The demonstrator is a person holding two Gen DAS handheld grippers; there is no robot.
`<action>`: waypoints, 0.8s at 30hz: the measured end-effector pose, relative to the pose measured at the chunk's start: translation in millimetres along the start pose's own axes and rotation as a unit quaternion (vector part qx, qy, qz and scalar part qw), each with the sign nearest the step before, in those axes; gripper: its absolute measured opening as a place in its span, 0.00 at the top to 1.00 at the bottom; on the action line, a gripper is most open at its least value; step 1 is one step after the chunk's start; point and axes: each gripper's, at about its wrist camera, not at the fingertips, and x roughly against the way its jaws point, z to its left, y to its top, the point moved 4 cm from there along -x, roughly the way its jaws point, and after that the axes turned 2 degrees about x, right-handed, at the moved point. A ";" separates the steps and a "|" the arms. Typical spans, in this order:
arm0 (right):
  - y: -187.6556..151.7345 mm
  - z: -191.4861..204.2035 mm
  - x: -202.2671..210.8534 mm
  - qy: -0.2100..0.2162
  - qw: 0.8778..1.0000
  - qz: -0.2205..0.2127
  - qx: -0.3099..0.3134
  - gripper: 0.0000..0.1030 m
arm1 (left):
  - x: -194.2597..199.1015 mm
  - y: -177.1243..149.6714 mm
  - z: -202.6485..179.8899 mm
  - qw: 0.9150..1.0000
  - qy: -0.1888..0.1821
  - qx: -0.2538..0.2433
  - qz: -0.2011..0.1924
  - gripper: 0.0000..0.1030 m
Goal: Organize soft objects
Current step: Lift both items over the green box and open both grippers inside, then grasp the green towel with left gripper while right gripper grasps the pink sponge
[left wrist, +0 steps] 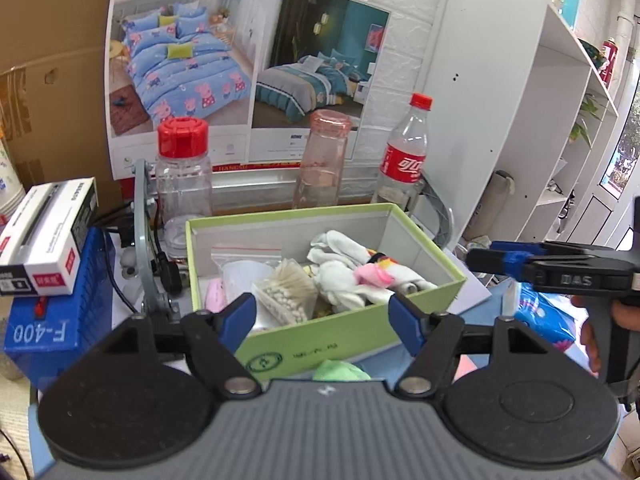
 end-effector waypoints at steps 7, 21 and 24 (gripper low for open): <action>-51.3 14.7 82.5 -0.070 0.995 -0.067 0.008 0.47 | 4.8 -38.6 -9.6 0.999 0.003 -0.016 0.049 0.27; -137.3 -3.8 120.1 -0.164 0.981 -0.093 -0.051 0.45 | -109.9 -56.6 -44.4 0.960 0.001 -0.064 0.272 0.11; -141.7 -13.7 120.1 -0.163 0.980 -0.098 -0.064 0.45 | -134.7 -62.6 -46.7 0.944 -0.006 -0.088 0.319 0.09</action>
